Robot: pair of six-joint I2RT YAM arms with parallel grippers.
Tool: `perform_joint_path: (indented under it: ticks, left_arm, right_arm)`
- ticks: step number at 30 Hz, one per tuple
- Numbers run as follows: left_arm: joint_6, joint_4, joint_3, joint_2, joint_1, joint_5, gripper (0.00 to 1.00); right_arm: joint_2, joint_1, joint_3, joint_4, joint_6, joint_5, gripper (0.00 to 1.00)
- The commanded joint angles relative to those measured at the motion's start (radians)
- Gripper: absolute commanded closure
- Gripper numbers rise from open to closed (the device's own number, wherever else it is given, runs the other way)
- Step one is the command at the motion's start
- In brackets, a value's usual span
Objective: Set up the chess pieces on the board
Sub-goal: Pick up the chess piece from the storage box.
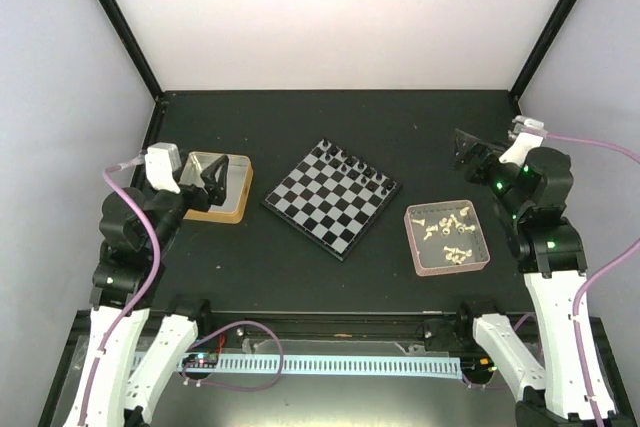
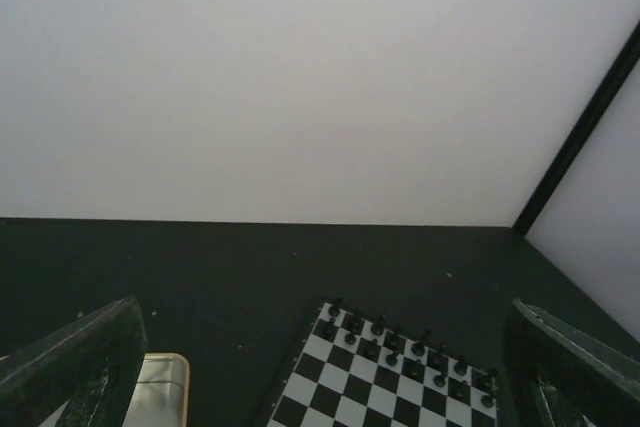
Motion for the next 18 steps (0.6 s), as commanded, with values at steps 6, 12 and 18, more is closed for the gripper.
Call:
perform_joint_path:
  ticks: [6,12,18]
  left_arm:
    - [-0.071,0.127,-0.064,-0.026,0.031,0.177,0.01]
    - [-0.099,0.271,-0.167,-0.087,0.034,0.336,0.01]
    - [-0.095,0.279,-0.224,-0.111,0.036,0.310,0.01]
  right_arm:
    - [-0.026,-0.026,-0.206,0.050,0.016,-0.178,0.00]
    - [-0.005,-0.028,-0.331,0.065,0.031,-0.152,0.06]
    - [0.072,-0.030,-0.351,-0.071,0.018,0.004,0.24]
